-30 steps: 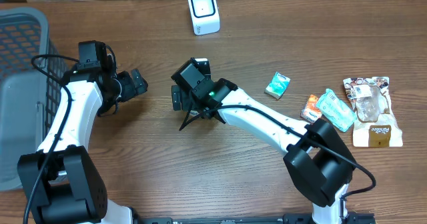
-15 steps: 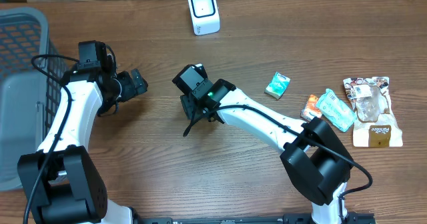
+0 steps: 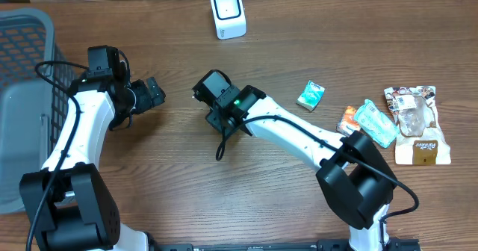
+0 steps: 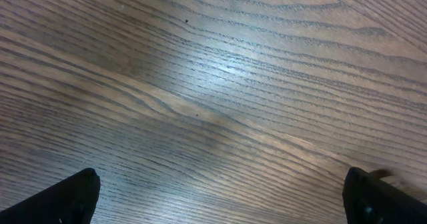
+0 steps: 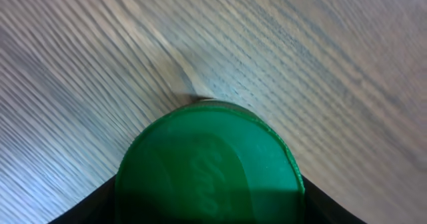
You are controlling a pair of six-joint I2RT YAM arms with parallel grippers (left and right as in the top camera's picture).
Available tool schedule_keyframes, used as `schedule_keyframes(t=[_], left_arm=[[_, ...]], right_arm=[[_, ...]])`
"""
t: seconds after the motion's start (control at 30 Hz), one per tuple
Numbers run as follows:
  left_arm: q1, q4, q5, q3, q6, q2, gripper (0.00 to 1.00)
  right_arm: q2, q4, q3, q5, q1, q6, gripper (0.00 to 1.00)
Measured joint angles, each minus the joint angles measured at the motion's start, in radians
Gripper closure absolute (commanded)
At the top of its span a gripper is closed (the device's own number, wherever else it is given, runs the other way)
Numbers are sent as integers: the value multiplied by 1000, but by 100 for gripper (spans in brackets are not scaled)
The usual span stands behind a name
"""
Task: Scan the item barcode
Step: 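Lower the right gripper over the green-lidded jar and grasp it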
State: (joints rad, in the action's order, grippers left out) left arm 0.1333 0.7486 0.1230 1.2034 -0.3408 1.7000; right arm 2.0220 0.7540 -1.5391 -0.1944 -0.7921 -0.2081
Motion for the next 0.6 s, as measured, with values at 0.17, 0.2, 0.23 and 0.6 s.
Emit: schedule_keyframes(t=[0.17, 0.2, 0.23, 0.6], left_arm=[[0, 0, 0, 0, 0, 0, 0], [0, 0, 0, 0, 0, 0, 0], [0, 0, 0, 0, 0, 0, 0], [0, 0, 0, 0, 0, 0, 0]], right_arm=[[-5, 17, -1, 45, 30, -96, 35], [-6, 24, -1, 62, 37, -108, 34], [-8, 35, -2, 85, 43, -125, 33], [-15, 180, -3, 365, 78, -282, 5]])
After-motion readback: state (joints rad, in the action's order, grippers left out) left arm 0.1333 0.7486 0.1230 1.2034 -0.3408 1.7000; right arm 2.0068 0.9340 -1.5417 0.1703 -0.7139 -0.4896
